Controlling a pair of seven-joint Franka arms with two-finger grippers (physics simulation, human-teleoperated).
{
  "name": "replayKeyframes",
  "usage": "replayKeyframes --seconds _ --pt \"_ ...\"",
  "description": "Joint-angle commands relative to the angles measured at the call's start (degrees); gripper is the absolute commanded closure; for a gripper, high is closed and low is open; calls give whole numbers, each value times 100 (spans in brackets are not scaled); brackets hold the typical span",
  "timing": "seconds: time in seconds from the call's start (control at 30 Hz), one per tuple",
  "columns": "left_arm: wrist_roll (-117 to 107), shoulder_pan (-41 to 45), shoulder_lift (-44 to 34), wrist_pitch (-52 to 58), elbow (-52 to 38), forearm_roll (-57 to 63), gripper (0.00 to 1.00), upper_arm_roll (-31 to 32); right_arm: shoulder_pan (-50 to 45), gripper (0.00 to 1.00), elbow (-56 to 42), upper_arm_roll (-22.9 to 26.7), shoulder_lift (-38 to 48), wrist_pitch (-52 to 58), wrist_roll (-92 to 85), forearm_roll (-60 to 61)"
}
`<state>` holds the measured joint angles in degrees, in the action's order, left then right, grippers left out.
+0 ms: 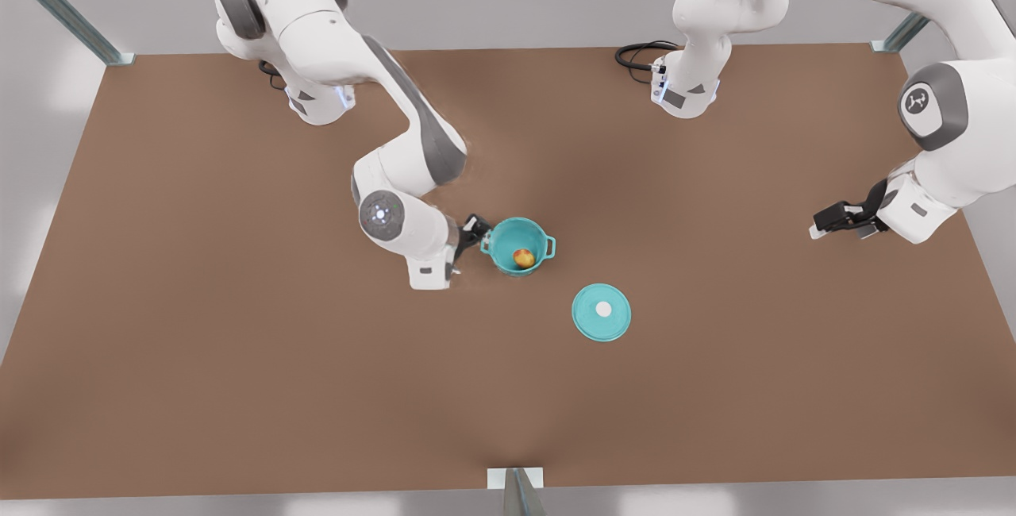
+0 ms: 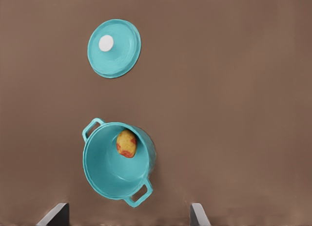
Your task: Open the pot lid and put the potato into the pot
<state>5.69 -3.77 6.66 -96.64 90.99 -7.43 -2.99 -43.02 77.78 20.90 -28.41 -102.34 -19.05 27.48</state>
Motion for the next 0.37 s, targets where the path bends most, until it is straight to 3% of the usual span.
replayKeyframes --seconds 0.0,0.03,0.07,0.33 --pt "-33 8 2 -22 -2 5 0 0 22 0 71 1177 424 3333 -824 -935" --pt "-33 8 2 -22 -2 5 0 0 48 0 71 1634 424 3659 -1397 -1270" --pt "-33 8 2 -22 -2 5 0 0 390 0 299 1768 415 3634 -1593 -1798" --pt "20 325 257 -286 -327 -56 0 9 664 0 290 1680 406 3678 -1593 -1957"
